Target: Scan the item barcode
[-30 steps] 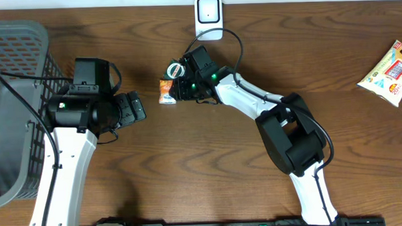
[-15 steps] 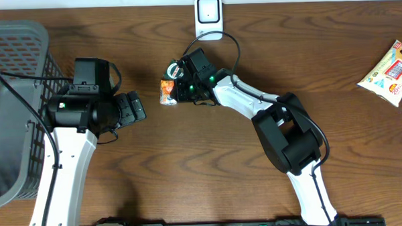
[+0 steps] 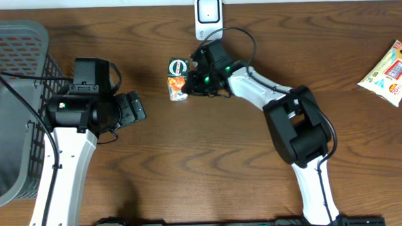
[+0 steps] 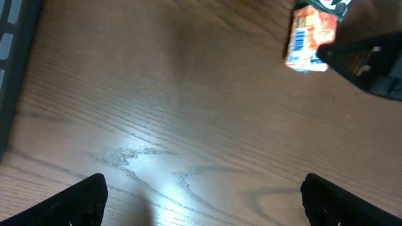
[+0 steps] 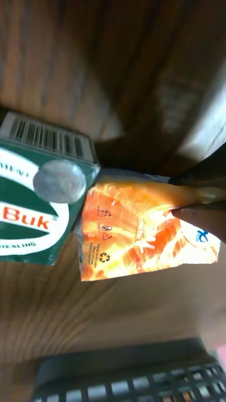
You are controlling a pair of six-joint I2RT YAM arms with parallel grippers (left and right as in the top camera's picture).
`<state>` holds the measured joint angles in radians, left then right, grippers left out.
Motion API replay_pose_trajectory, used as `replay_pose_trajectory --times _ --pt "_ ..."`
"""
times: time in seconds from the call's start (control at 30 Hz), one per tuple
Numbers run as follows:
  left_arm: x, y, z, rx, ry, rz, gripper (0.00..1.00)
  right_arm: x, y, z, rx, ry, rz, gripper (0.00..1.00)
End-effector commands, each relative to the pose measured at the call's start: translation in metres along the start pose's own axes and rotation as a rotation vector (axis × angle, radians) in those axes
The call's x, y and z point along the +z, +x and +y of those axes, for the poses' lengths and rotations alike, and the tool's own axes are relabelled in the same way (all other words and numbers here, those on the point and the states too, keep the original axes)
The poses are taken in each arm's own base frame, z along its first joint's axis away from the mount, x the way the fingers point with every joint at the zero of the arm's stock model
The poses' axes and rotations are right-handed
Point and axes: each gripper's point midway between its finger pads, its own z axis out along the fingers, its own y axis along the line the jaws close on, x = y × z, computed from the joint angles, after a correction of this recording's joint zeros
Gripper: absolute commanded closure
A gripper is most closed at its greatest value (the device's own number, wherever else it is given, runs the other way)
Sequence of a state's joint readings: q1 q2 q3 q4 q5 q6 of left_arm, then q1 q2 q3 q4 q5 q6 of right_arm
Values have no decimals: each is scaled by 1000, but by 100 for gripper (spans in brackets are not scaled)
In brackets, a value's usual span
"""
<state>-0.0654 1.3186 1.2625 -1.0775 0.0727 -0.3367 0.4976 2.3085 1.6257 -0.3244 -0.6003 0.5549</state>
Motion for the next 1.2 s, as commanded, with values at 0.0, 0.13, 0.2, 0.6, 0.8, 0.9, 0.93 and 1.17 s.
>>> replay_pose_trajectory --times 0.0,0.13,0.2,0.6,0.8,0.9,0.93,1.17 --pt "0 0 2 -3 -6 2 2 -2 9 -4 -17 -100 68 99" --pt "0 0 2 -3 -6 2 2 -7 7 -11 6 -99 71 99" --pt "0 0 2 -3 -6 2 2 -7 7 -15 14 -82 70 98" --pt "0 0 2 -3 -6 2 2 2 6 -30 -5 64 21 57" --pt "0 0 2 -3 -6 2 2 9 6 -20 -43 65 6 62" --pt "0 0 2 -3 -6 2 2 17 12 -18 -60 97 7 65" --pt "0 0 2 -3 -6 2 2 19 14 -17 -66 105 7 67" --pt "0 0 2 -3 -6 2 2 20 17 -11 -69 75 23 99"
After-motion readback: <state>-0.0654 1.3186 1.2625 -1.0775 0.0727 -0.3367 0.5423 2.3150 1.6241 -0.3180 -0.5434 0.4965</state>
